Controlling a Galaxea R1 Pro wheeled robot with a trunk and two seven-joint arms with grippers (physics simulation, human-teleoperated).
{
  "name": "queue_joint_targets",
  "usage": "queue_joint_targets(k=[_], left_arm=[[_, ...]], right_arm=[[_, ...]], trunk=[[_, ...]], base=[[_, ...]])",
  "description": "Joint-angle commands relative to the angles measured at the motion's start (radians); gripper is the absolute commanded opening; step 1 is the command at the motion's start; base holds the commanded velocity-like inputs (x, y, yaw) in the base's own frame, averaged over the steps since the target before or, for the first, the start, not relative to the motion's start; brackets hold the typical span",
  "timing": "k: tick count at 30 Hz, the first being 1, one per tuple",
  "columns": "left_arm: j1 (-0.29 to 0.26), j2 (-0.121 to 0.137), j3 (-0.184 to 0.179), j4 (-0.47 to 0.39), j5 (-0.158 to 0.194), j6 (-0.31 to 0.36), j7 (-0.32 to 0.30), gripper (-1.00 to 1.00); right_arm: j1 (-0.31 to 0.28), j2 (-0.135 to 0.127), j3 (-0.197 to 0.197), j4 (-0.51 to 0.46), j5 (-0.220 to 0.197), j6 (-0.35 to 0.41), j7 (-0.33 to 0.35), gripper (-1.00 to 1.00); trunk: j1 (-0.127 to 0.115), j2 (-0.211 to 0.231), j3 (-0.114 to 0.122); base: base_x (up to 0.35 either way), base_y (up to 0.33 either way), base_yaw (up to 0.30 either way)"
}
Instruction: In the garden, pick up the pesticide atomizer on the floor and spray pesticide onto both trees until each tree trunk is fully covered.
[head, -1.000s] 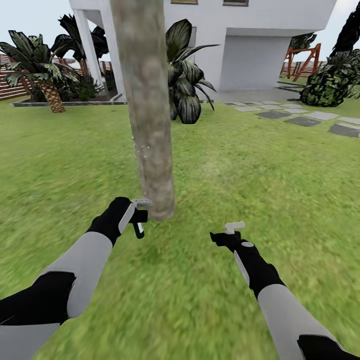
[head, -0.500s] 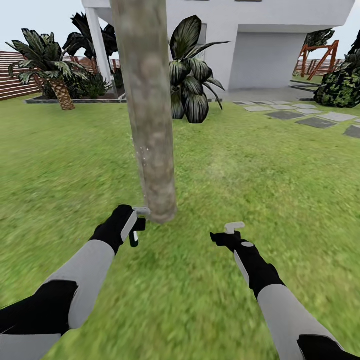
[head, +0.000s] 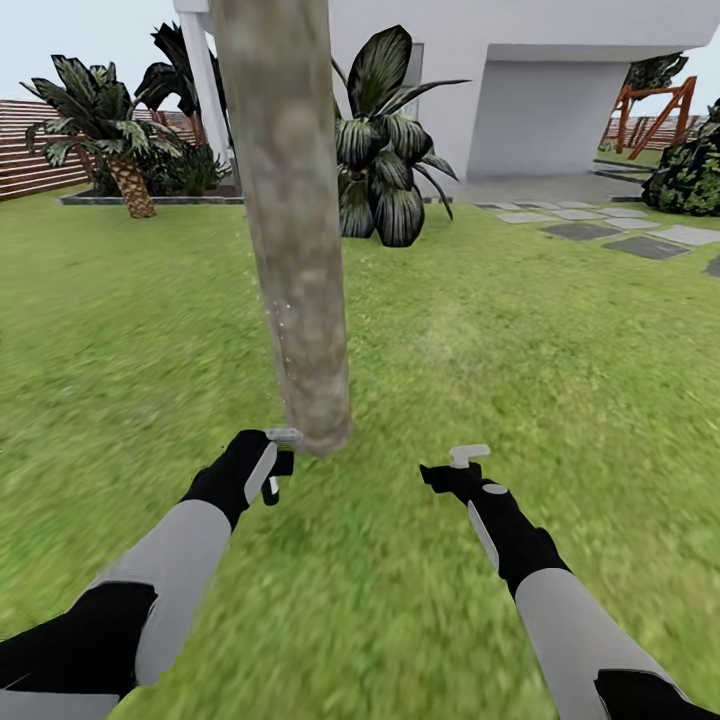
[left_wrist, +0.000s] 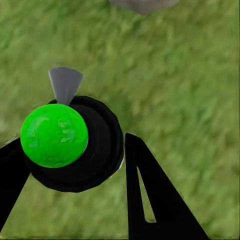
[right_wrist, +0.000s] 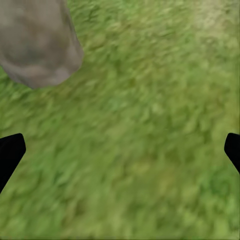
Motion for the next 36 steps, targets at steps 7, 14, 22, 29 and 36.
queue_joint_targets(k=[7, 14, 22, 29, 36], left_arm=[[0.097, -0.005, 0.0, -0.015, 0.016, -0.018, 0.006, -1.0], [0.137, -0.013, 0.0, -0.015, 0.009, -0.158, 0.005, -1.0], [0.141, -0.015, 0.0, -0.017, 0.01, -0.166, 0.006, -1.0], [0.141, -0.015, 0.0, -0.017, 0.015, -0.166, 0.006, -1.0], [0.141, -0.015, 0.0, -0.017, 0.016, -0.166, 0.006, -1.0]], right_arm=[[0.0, 0.002, -0.004, 0.0, 0.01, 0.006, 0.008, 1.0], [0.0, 0.004, -0.003, 0.0, 0.009, 0.005, 0.008, 1.0], [0.0, 0.007, -0.003, 0.003, 0.01, 0.006, 0.008, 1.0], [0.0, 0.007, -0.003, 0.003, 0.01, 0.006, 0.008, 1.0], [0.0, 0.007, -0.003, 0.004, 0.01, 0.006, 0.008, 1.0]], trunk=[[0.0, 0.0, -0.001], [0.0, 0.0, -0.003], [0.0, 0.0, -0.009], [0.0, 0.0, -0.01], [0.0, 0.0, -0.017]], base=[[0.005, -0.004, 0.003], [0.172, -0.105, 0.039], [0.189, -0.213, 0.134], [0.02, -0.274, 0.013], [0.11, -0.276, 0.175]])
